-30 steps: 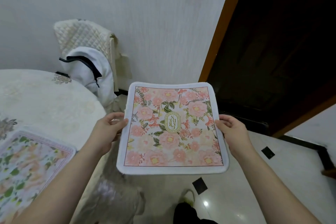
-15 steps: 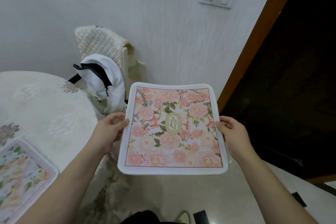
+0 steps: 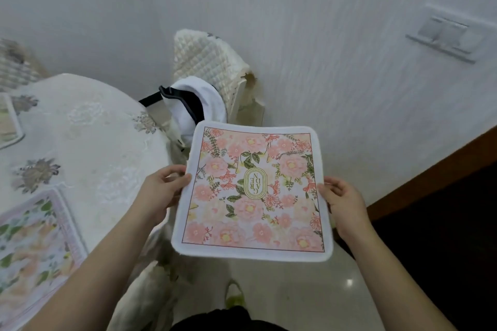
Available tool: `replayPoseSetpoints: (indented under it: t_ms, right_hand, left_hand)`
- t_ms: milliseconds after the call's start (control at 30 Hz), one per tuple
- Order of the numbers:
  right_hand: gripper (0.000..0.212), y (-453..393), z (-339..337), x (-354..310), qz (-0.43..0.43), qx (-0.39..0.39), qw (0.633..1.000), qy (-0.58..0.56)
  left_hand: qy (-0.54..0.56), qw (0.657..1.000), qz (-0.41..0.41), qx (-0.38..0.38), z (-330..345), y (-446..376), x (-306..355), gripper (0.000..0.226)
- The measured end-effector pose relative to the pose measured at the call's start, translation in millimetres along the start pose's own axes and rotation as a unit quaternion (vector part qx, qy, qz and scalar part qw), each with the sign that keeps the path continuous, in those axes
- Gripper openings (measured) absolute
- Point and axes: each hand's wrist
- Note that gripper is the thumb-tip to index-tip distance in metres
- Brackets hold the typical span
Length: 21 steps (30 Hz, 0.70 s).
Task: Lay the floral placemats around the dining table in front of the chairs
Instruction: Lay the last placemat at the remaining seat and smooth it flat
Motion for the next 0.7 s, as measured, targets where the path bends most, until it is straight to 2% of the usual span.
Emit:
replayPoseSetpoints:
  t_ms: [267, 700]
  right_hand:
    - [0.012, -47.2, 89.8, -43.0, -0.022, -0.062, 0.998, 0.025]
    - [0.012, -128.0, 247.9, -77.4, -0.057, -0.24, 0.966, 0.077]
  left_hand:
    - [0.033, 0.998, -0.021, 0.054, -20.4, -63.8, 26.7, 0.013]
    - [0.079, 0.972, -0.049, 0.216, -65.0, -116.6, 36.1, 0.012]
Point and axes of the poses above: each hand's wrist, its own y-axis away from the middle knuckle, its own z-axis out of the palm, x = y × z, and after that the axes turned 15 degrees about x, right-handed
